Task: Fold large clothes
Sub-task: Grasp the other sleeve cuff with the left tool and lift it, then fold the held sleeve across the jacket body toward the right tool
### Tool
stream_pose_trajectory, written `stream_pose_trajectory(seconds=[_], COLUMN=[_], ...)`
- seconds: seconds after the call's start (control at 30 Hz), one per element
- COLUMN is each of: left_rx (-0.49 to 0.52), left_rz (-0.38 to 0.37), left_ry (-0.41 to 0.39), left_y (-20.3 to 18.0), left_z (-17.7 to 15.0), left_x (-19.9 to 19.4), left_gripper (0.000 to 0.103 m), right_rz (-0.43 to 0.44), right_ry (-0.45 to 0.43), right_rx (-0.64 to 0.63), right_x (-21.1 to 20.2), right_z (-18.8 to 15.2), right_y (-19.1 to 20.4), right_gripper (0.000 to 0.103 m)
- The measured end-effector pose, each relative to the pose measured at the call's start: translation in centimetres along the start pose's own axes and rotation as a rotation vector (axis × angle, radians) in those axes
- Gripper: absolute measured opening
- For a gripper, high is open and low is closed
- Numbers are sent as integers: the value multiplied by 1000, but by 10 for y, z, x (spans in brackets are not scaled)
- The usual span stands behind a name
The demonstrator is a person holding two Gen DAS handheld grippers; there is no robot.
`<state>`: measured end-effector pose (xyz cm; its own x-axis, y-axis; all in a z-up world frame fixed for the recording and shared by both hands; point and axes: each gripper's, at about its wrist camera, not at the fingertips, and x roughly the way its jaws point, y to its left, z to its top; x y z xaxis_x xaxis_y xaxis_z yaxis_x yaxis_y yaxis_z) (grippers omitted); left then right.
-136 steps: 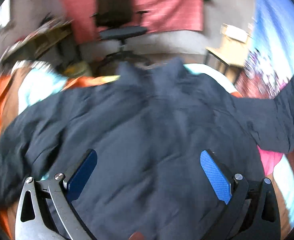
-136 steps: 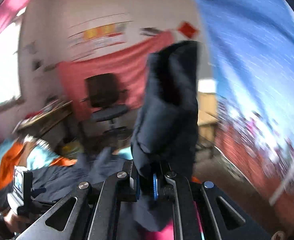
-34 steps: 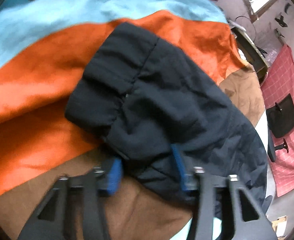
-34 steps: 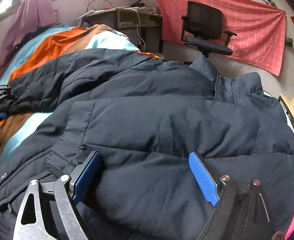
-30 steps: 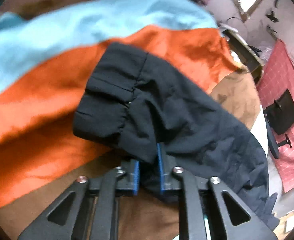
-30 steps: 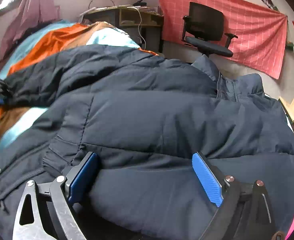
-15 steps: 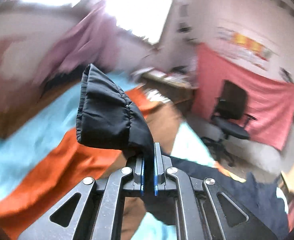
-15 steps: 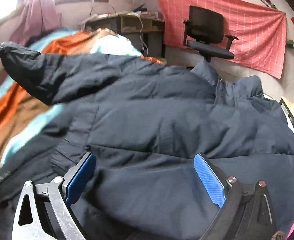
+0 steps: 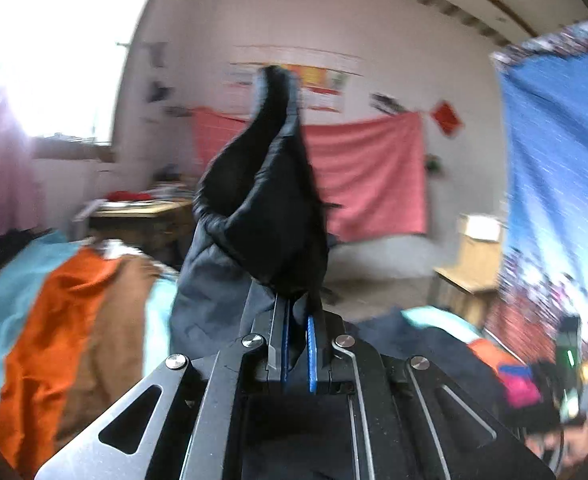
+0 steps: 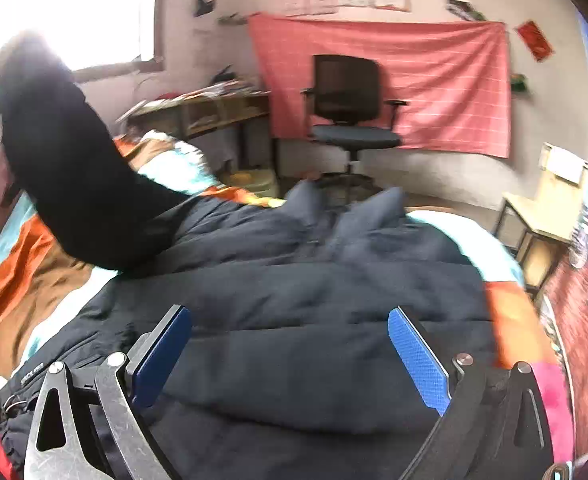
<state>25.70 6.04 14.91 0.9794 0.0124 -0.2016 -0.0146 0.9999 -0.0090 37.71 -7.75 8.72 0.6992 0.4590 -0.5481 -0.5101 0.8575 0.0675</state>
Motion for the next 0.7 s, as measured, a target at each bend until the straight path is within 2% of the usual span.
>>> stream_pose_trajectory(seconds=[0.13, 0.23, 0.37, 0.47, 0.63, 0.7], left_rx=[130, 184, 211, 213, 226, 224], left_rz=[-123, -195, -279, -315, -327, -335], left_ry=[58, 118, 254, 374, 485, 524], left_y=[-57, -93, -132, -152, -167, -167], left_z=[-23, -47, -84, -114, -148, -157], left_x=[15, 26, 59, 89, 100, 105], left_gripper=[5, 5, 5, 5, 5, 9], right_rz=[-56, -73, -9, 51, 134, 174], right_ry=[-16, -16, 7, 42, 141, 177], right_rx=[102, 200, 341, 433, 601, 657], right_x=[-24, -39, -48, -49, -38, -32], right_z=[2, -1, -7, -16, -40, -49], right_y=[-47, -80, -117, -135, -158, -163], right_gripper=[99, 99, 99, 99, 99, 99])
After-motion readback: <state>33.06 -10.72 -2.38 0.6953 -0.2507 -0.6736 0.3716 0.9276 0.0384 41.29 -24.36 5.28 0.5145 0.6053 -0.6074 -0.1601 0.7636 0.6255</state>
